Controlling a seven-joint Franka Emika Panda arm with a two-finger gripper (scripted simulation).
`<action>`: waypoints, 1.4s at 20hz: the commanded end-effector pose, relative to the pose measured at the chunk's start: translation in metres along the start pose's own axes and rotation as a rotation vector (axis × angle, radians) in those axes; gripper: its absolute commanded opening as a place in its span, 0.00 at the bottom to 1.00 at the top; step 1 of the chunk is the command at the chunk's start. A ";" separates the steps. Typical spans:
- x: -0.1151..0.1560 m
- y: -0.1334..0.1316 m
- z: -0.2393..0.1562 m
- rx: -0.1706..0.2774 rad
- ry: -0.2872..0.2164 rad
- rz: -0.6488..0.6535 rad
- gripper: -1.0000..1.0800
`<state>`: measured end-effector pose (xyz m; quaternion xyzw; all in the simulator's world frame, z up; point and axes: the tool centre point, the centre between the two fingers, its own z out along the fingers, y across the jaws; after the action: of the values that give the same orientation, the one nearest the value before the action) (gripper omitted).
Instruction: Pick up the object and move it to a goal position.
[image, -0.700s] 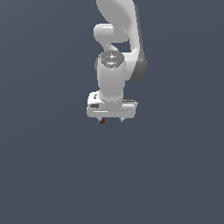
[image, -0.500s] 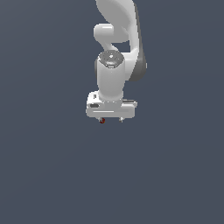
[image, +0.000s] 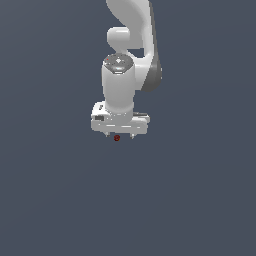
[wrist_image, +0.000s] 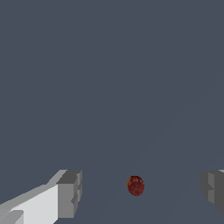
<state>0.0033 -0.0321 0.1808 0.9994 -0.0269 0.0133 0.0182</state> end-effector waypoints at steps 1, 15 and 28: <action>-0.001 0.000 0.002 0.000 -0.001 -0.006 0.96; -0.035 0.014 0.048 0.013 -0.011 -0.170 0.96; -0.090 0.028 0.102 0.036 -0.019 -0.389 0.96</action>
<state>-0.0804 -0.0580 0.0811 0.9875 0.1573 0.0007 0.0032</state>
